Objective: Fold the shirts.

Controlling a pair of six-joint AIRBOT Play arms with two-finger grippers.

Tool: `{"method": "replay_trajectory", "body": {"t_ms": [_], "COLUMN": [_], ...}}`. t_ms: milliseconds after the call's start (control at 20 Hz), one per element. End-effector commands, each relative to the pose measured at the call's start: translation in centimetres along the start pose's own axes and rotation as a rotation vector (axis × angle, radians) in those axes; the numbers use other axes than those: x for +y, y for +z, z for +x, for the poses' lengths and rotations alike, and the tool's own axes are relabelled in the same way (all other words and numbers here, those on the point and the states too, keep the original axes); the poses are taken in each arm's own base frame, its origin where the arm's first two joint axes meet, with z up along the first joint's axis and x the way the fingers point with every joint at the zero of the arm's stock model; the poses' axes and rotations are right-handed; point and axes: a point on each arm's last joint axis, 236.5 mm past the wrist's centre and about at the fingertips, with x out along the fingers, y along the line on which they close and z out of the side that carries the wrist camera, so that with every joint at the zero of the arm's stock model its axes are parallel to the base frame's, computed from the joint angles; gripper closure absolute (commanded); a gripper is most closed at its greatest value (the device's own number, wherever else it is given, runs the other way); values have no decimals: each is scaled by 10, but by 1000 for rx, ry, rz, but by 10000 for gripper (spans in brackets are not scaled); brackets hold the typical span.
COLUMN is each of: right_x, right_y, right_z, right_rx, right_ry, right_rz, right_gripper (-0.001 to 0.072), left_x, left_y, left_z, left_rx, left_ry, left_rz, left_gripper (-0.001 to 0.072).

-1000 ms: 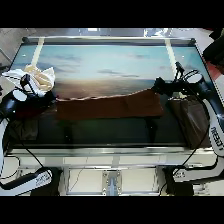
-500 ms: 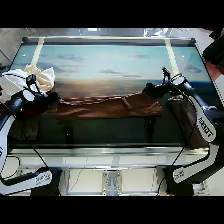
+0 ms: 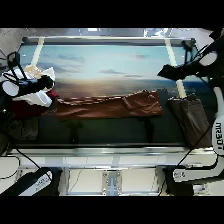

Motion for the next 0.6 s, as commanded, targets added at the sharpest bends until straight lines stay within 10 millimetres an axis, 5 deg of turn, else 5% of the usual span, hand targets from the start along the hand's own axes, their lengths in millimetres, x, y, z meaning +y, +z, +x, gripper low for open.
{"method": "replay_trajectory", "body": {"t_ms": [0, 100, 150, 200, 350, 550], "right_x": [-5, -35, -52, -73, -122, -146], "right_y": [44, 45, 40, 34, -11, -70], "right_z": [-65, -77, -80, -80, -62, -14], "right_rx": [-151, -146, -130, -115, 33, 171], "right_ry": [-102, -227, -262, -273, -181, 104], "right_rz": [-38, -76, -41, 36, 200, 367], "right_gripper": [565, 606, 508, 310, 272, 257], "left_x": [-60, -88, -98, -105, -108, -107], "left_y": [12, 4, 0, -2, -4, -5], "left_z": [-29, -30, -30, -30, -29, -23], "left_rx": [-16, -4, 2, 6, 9, 13], "left_ry": [-105, -156, -175, -187, -193, -190], "left_rz": [131, 172, 188, 197, 201, 198], "left_gripper": [190, 190, 190, 191, 191, 191]}}
